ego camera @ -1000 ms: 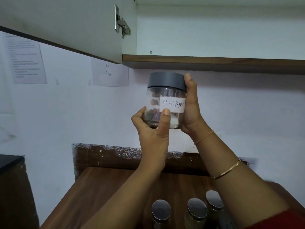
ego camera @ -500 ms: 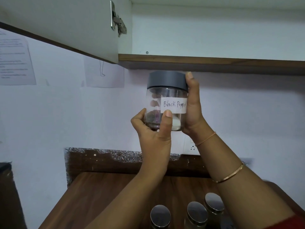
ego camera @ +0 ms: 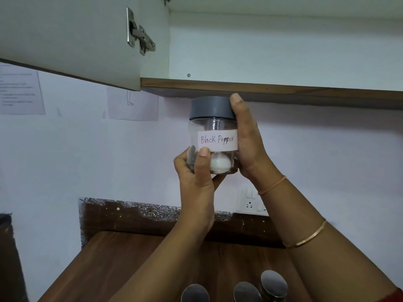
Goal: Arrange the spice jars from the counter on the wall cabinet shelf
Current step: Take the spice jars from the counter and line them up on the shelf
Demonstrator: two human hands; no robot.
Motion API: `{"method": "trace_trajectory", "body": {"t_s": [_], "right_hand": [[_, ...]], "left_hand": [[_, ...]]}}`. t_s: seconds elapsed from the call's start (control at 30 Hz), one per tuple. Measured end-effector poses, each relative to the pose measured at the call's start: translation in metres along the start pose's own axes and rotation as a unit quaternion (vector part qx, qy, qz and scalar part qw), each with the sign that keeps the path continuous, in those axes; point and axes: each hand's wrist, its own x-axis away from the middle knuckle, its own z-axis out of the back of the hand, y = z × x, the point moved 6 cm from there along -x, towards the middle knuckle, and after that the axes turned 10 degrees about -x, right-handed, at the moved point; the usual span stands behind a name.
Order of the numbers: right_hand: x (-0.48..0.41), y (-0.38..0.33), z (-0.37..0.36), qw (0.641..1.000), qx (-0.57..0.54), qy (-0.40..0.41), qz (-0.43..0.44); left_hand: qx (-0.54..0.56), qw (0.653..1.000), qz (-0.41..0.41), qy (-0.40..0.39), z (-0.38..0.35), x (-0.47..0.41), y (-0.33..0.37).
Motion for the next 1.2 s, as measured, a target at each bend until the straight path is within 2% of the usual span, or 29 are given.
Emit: {"method": "trace_trajectory", "body": {"t_s": [0.37,0.6,0.77,0.93,1.03,1.2], "right_hand": [[-0.007,-0.014,0.018,0.993,0.099,0.036,0.060],[-0.013,-0.010,0.020,0.995,0.075,0.024,0.061],[-0.014,-0.001,0.016,0.999,0.034,-0.019,-0.007],[-0.008,0.003,0.013,0.996,0.052,-0.064,-0.028],[-0.004,0.005,0.003,0.994,0.067,-0.085,-0.018],[-0.012,-0.005,-0.008,0.996,0.072,-0.046,0.030]], "left_hand": [[0.082,0.995,0.047,-0.031,-0.015,-0.016,-0.018],[0.073,0.995,0.049,-0.038,-0.014,-0.023,-0.021],[0.026,0.999,0.019,-0.019,-0.009,-0.027,-0.018],[-0.031,0.998,-0.039,0.024,-0.002,-0.033,-0.003],[-0.081,0.993,-0.083,0.038,0.001,-0.040,0.007],[-0.171,0.973,-0.145,0.052,0.000,-0.051,0.025]]}}
